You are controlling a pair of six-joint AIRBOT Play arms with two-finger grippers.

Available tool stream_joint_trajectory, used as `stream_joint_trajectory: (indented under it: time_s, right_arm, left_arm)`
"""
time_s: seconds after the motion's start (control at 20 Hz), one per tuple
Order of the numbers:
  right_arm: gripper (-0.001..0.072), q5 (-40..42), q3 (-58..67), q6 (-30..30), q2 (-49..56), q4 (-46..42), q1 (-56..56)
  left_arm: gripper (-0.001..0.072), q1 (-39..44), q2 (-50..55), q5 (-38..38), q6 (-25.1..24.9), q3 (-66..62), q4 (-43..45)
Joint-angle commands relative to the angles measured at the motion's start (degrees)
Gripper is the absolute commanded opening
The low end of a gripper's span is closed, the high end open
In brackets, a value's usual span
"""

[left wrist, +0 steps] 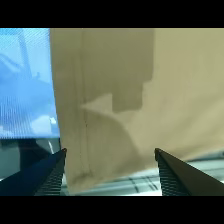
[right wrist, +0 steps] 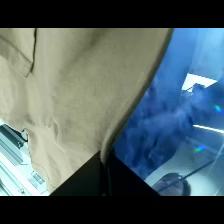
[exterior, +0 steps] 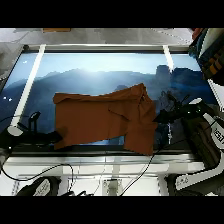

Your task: Fold the clothes and pants, and hang the long-sleeved shirts on hangers.

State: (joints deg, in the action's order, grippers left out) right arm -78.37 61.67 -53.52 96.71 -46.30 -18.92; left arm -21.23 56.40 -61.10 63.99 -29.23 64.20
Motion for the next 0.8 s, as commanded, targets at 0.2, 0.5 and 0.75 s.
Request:
stream_joint_trajectory:
  time_s: [0.2, 0.5, 0.75]
  right_arm:
    - [0.001, 0.1, 0.0, 0.0, 0.0, 0.0, 0.0]
    - [0.001, 0.0, 0.0, 0.0, 0.0, 0.0, 0.0]
    - [0.0011, 0.0, 0.0, 0.0, 0.0, 0.0, 0.0]
  left_arm:
    - [0.0641, 0.0, -2.1, -0.9, -0.1, -0.3, 5.1]
    - [0.0623, 0.0, 6.6, -0.7, -2.2, -0.3, 4.7]
    - [0.0508, 0.0, 13.1, -0.9, -12.2, -0.3, -10.4]
